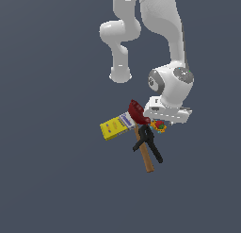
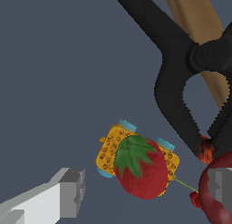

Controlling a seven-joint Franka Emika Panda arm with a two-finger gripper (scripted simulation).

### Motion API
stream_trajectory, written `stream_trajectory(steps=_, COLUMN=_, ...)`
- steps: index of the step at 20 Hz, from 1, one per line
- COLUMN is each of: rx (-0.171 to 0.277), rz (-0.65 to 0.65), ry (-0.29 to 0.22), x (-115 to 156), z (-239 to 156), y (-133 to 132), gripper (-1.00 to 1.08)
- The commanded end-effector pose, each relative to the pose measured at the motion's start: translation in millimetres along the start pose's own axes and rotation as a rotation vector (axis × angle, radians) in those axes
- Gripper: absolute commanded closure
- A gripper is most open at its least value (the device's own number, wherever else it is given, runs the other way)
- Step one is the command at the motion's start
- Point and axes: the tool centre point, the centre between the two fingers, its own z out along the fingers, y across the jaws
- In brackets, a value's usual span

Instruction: Pick up a designated object from a clutter of objects.

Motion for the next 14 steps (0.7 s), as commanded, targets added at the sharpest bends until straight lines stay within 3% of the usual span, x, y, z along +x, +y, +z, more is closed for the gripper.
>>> stream_trajectory(steps=1, rx=0.0, rz=0.001, ry=0.0, x=-0.6, z=12.2, y=0.3, gripper=-0.92)
stream_trajectory(steps=9, rx=0.0, rz=0.002, ry=0.0, x=-0.2, z=29.1, y=-0.3, gripper=-0.92)
stream_trajectory(steps=10, rx=0.0, rz=0.002, ry=0.0, x=-0.2, z=29.1, y=-0.3, gripper=1.08)
stream_trajectory(steps=14, rx=0.0, rz=0.002, ry=0.0, x=-0.2, z=29.1, y=-0.3, gripper=1.08)
